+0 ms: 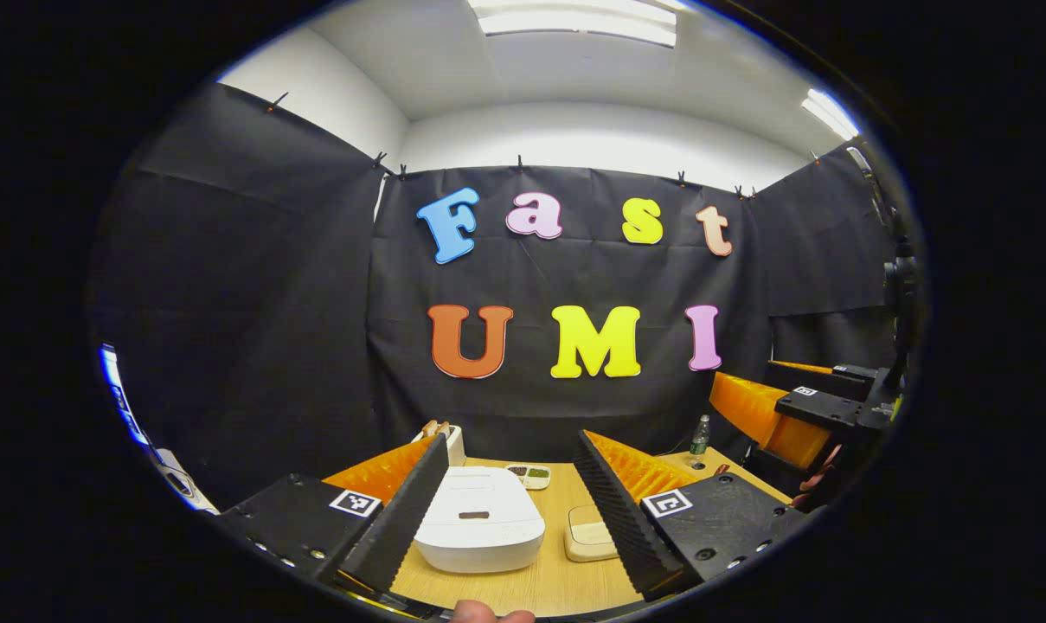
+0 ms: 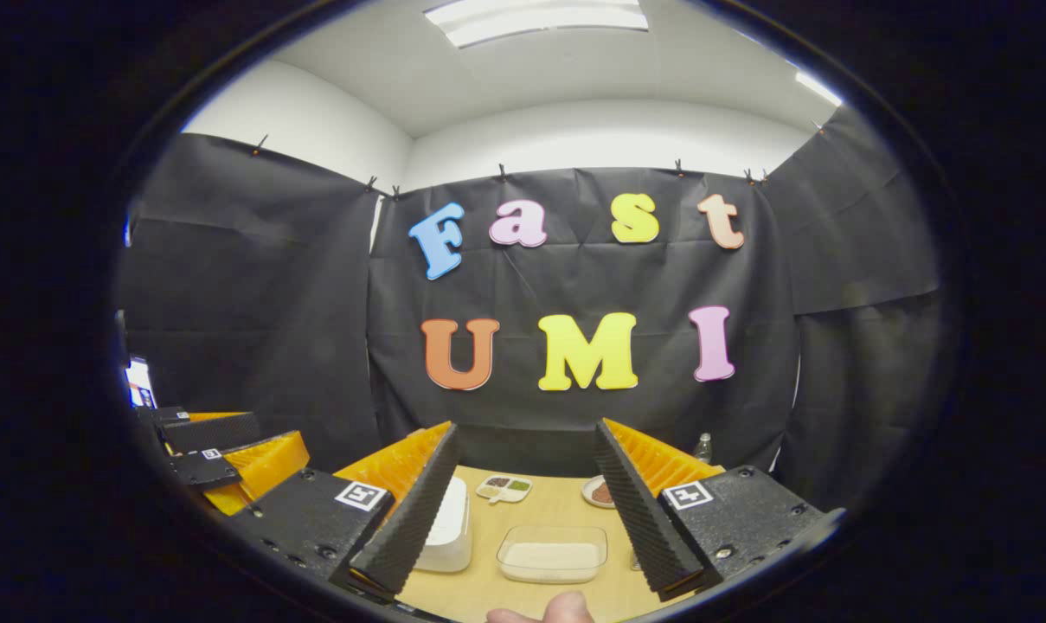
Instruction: Close the left gripper, press the button to open the rice cooker; take a wooden spoon from the chopstick holder with the right hand, scoop a spoonful of rice and pour it into the rice cooker, then put the wooden spoon back into the chopstick holder.
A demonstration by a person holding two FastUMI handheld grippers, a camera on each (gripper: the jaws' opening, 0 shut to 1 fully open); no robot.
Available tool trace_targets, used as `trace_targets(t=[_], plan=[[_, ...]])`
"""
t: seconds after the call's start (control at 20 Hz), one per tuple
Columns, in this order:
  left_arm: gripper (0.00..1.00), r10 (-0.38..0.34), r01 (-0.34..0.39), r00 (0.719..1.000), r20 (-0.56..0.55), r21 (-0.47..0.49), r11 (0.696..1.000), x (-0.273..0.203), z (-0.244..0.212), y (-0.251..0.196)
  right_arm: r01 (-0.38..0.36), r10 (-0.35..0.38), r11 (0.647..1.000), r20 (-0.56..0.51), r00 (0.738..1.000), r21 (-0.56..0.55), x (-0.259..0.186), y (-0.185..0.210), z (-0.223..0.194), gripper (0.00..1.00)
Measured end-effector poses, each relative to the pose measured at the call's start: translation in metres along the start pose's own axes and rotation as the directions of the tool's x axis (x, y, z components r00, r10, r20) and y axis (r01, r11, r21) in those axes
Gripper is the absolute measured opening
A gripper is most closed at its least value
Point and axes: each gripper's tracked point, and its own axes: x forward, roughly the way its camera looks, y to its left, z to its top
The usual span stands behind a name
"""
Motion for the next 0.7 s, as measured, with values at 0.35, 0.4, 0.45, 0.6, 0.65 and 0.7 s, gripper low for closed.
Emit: trace_targets(t=[0.35, 0.4, 0.45, 0.6, 0.65, 0.7], plan=[[0.94, 0.012, -0.011, 1.000, -0.020, 0.041, 0.999, 0.003, -0.015, 0.000, -0.007, 0.007, 1.000, -0.029, 1.000, 0.000, -0.005, -0.005, -0.011, 1.00], [0.95, 0.009, -0.007, 1.000, -0.028, 0.043, 0.999, 0.004, -0.018, -0.002, 0.001, -0.001, 1.000, -0.028, 1.000, 0.002, -0.006, -0.010, -0.011, 1.00], [0.95, 0.007, -0.006, 0.999, -0.037, 0.039, 0.999, 0.005, -0.021, -0.004, 0.010, -0.010, 1.000, -0.027, 1.000, 0.007, -0.005, -0.014, -0.011, 1.00], [0.95, -0.007, 0.009, 0.998, -0.054, 0.031, 0.999, 0.003, -0.025, -0.012, 0.028, -0.027, 0.999, -0.037, 0.999, 0.024, -0.005, -0.026, -0.017, 1.00], [0.94, -0.015, 0.017, 0.998, -0.058, 0.028, 0.999, 0.004, -0.027, -0.016, 0.030, -0.029, 0.999, -0.042, 0.999, 0.026, -0.004, -0.029, -0.019, 0.99], [0.94, -0.019, 0.020, 0.998, -0.066, 0.027, 0.999, 0.004, -0.029, -0.018, 0.033, -0.032, 0.999, -0.046, 0.998, 0.025, -0.003, -0.033, -0.020, 1.00]])
